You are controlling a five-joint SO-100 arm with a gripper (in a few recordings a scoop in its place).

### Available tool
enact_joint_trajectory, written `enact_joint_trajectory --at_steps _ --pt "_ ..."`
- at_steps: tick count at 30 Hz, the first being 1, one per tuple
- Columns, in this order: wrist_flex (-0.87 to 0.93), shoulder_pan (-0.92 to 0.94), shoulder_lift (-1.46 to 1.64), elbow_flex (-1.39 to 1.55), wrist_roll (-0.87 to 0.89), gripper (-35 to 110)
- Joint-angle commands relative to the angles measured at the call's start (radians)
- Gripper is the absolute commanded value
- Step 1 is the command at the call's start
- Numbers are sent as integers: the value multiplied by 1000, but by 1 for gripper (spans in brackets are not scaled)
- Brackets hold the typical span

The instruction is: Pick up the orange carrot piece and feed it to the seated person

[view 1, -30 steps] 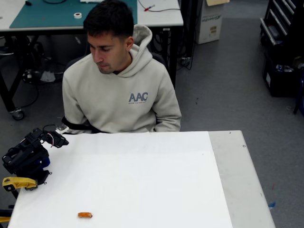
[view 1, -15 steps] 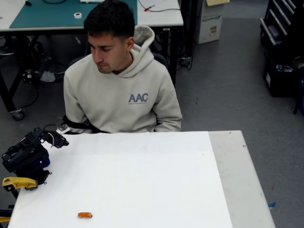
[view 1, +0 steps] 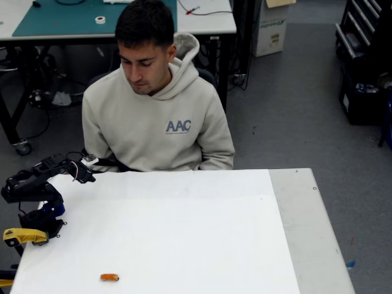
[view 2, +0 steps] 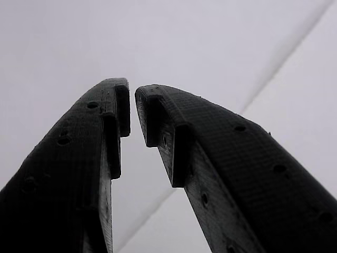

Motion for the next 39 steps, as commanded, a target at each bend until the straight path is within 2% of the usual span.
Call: enact_joint_trajectory --at_steps 1,11,35,39 --pt "0 48 -77 -132 9 -2" --pt "0 275 -311 -267 9 -2" --pt "-2 870 -658 -541 3 -2" --pt "-2 933 -759 -635 -64 -2"
